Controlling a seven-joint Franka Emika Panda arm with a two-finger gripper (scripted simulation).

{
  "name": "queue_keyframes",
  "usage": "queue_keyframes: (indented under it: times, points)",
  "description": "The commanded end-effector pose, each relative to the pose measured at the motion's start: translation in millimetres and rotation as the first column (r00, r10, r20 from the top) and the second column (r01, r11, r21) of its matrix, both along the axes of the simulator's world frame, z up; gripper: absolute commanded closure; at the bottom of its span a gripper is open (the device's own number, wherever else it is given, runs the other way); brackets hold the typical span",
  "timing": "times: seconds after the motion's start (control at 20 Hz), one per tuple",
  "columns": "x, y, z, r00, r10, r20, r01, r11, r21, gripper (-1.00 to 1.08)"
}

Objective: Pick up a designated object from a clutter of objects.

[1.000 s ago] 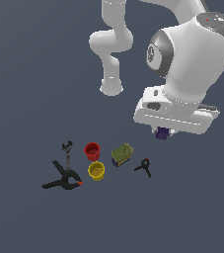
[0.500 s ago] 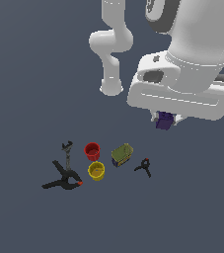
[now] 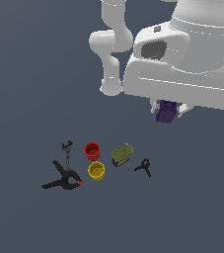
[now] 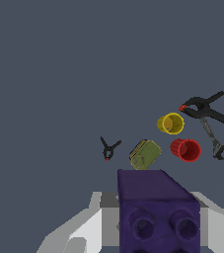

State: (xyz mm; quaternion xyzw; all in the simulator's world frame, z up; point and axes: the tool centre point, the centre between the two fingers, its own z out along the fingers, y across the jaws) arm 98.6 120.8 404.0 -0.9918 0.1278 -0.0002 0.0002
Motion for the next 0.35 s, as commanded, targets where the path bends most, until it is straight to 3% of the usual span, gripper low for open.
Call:
queue_keyframes:
  times: [0.0, 0.3]
  points:
    - [2.3, -1.7, 5.9, 1.000, 0.000, 0.000, 0.000, 1.000, 0.000, 1.08]
    - [4.5, -3.1, 10.7, 1.000, 0.000, 0.000, 0.000, 1.000, 0.000, 1.08]
